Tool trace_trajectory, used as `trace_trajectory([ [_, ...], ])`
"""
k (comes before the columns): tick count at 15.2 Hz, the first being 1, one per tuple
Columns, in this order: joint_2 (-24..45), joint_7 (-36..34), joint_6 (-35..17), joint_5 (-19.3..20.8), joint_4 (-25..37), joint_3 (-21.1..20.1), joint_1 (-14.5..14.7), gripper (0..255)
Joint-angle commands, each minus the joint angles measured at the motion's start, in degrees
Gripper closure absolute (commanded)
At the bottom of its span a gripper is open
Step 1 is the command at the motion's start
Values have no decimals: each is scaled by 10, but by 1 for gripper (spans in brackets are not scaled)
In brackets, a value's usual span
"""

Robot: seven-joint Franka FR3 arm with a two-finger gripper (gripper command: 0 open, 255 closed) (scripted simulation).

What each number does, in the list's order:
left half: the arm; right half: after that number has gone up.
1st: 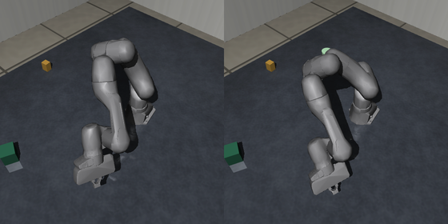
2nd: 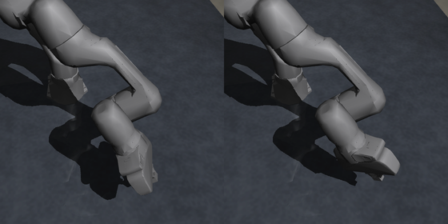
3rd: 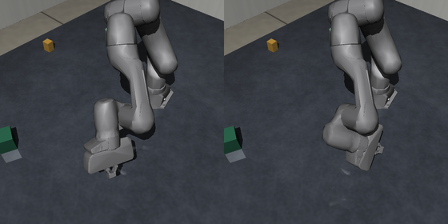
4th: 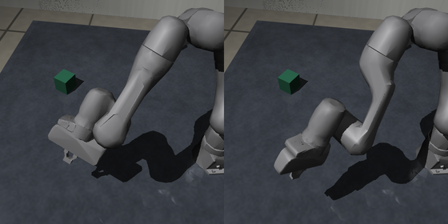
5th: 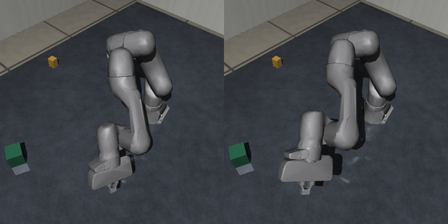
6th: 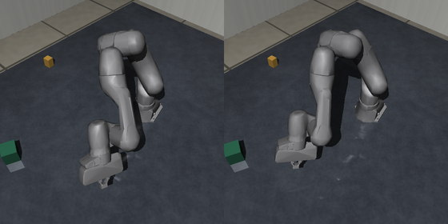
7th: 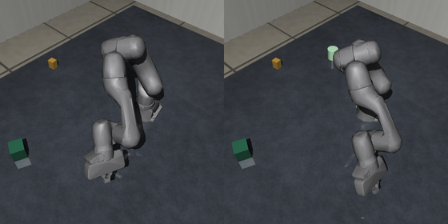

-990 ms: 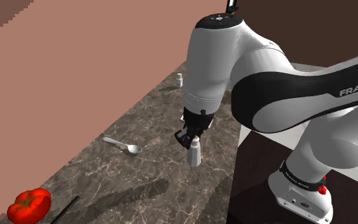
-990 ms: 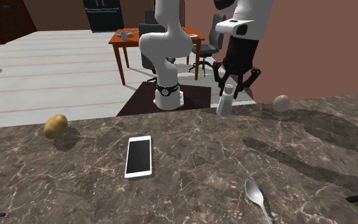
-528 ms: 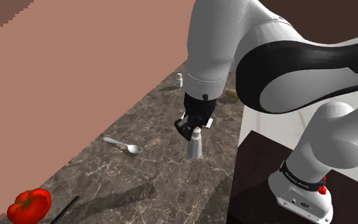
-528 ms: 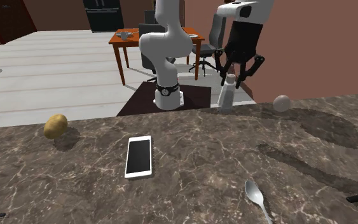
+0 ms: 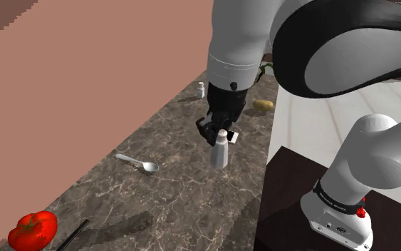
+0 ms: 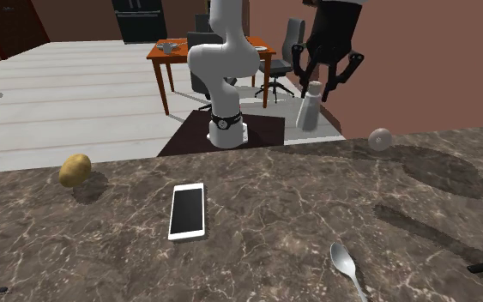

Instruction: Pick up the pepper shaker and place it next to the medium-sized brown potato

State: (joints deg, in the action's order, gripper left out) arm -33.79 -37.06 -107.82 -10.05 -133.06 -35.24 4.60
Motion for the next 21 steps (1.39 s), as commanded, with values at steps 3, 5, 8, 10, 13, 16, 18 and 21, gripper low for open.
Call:
trace_trajectory([
  [3, -2, 2, 31, 3, 29, 6, -1, 255],
  [5, -13, 17, 32, 5, 18, 21, -1, 255],
  [8, -42, 62, 30, 12, -15, 64, -2, 255],
  [10, -58, 91, 29, 19, -34, 92, -5, 255],
  [13, -78, 134, 26, 34, -58, 132, -13, 255],
  [16, -91, 177, 22, 51, -77, 172, -26, 255],
  [18, -97, 206, 18, 64, -86, 198, -35, 255],
  [21, -100, 248, 11, 85, -94, 237, -52, 255],
])
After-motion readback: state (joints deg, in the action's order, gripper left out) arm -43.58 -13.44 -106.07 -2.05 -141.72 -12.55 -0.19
